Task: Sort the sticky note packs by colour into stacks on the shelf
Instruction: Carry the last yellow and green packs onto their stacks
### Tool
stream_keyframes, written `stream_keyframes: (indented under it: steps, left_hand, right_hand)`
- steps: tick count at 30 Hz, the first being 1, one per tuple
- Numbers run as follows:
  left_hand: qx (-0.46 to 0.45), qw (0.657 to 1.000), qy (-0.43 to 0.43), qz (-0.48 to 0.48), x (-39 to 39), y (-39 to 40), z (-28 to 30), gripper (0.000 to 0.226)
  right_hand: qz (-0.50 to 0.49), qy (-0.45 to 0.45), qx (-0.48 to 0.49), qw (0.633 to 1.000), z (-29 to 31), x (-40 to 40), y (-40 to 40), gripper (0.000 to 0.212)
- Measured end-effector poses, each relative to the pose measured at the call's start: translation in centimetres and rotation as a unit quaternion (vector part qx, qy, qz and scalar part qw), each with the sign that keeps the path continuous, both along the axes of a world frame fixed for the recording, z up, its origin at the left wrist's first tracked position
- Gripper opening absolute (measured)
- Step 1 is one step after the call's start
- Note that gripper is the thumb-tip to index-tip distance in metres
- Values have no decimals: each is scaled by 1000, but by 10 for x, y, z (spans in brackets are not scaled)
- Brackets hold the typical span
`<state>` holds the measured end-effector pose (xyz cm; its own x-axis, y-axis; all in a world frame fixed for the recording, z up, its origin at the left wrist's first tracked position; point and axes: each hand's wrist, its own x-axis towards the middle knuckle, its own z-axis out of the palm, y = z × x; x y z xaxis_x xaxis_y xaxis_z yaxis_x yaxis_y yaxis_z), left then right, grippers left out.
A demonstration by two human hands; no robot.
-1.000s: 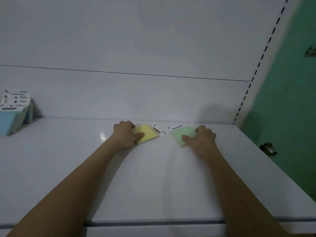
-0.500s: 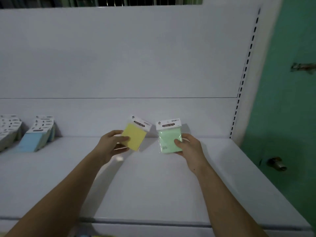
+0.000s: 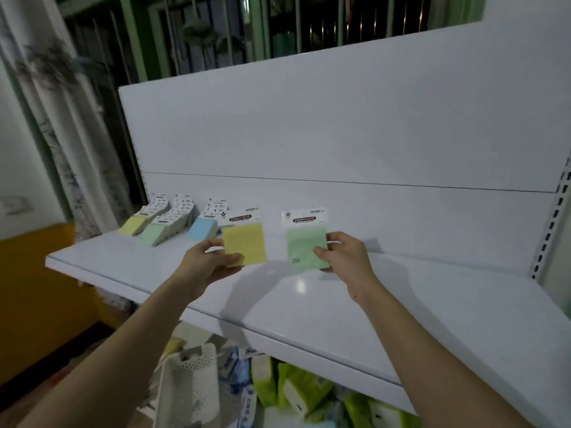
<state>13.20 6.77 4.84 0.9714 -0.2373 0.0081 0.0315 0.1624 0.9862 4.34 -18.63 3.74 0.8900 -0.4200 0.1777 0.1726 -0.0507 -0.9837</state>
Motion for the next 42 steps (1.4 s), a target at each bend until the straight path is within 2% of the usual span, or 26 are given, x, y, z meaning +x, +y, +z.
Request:
stream_keyframes:
  steps: [5, 10, 16, 24, 28, 35, 42]
  left_hand:
    - [-22, 998, 0, 55, 2, 72, 5, 38]
    - [45, 994, -12, 100, 21, 147, 4, 28]
    - [37, 996, 0, 77, 57, 244, -6, 37]
    - [48, 996, 18, 72, 110, 343, -24, 37]
    - [53, 996, 21, 64, 140, 369, -25, 37]
    - [42, 997, 18, 63, 202, 375, -25, 33]
    - [61, 997, 11, 40, 283, 373, -27, 32]
  right_hand:
    - [44, 0, -27, 999, 15, 23, 68, 19]
    - [57, 1, -33, 998, 13, 54, 142, 18]
    - [39, 12, -23, 999, 8, 96, 237, 18]
    - [17, 24, -24, 999, 5, 155, 350, 20]
    - [-2, 38, -21, 999, 3, 176, 379, 18]
    - [-35, 51, -17, 998, 1, 231, 386, 22]
    - [-63, 41, 22, 997, -12, 322, 391, 19]
